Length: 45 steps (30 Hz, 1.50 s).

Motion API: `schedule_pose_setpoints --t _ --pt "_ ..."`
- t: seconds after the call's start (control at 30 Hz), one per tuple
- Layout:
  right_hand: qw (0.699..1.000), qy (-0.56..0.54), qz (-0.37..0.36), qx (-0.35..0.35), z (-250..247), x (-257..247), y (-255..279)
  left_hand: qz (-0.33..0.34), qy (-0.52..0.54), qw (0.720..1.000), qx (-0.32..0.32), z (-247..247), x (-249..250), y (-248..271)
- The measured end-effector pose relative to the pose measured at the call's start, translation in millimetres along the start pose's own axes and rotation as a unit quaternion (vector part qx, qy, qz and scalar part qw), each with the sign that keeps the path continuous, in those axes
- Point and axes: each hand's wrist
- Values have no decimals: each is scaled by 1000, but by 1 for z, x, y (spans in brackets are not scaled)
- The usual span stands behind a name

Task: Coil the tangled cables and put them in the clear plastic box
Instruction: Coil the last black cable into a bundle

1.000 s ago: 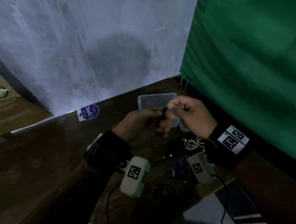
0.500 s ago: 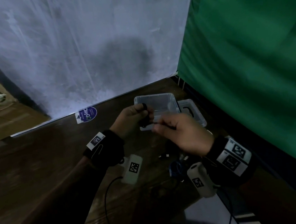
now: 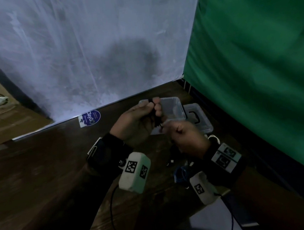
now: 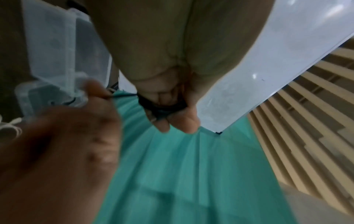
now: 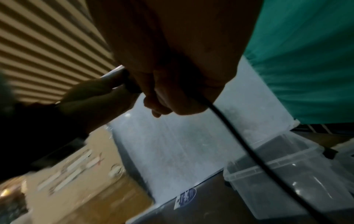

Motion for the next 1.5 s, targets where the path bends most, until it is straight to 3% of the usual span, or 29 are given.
schedule_pose_setpoints --t 0.2,0.3,0.37,0.43,0.5,0.7,0.83,0.97,1.1,1.2,1.3,1.37,1.5 --pt "998 22 -26 -48 15 -17 15 55 -150 980 117 -25 -9 -3" --pt "997 32 -35 -65 3 -35 20 62 -334 927 161 -28 -11 -1" --pt "998 13 -54 -42 -7 -44 20 20 -427 894 135 -25 -13 3" --pt "997 20 -79 11 -18 -49 15 -22 -413 905 103 -14 -16 7" --pt "994 17 -92 61 -29 -47 6 -40 -331 939 88 0 -17 14" --pt "990 -46 -80 107 -34 -25 -11 -83 -180 980 13 10 -7 14" --pt "994 -72 -32 75 -16 -12 -13 -53 -55 997 -34 11 2 9" --pt "999 -28 0 17 7 -8 -7 4 1 1000 24 -5 2 0" --pt "999 22 -15 -41 18 -6 -1 43 -34 992 113 -28 0 -4" --pt "995 54 -29 -76 14 -22 5 55 -125 980 144 -27 -4 -1" --pt "989 101 -59 -86 3 -39 10 65 -330 926 170 -26 -7 1" --pt "991 97 -78 -57 -8 -48 10 37 -423 895 139 -25 -9 3" --pt "990 60 -120 35 -31 -51 0 -31 -365 927 86 -10 -11 11"
Point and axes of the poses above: each hand's wrist, its own y-axis away from the middle knuckle, its own z-axis out of the palm, x = y × z, and after that the axes turned 1 degree about -z, right-handed
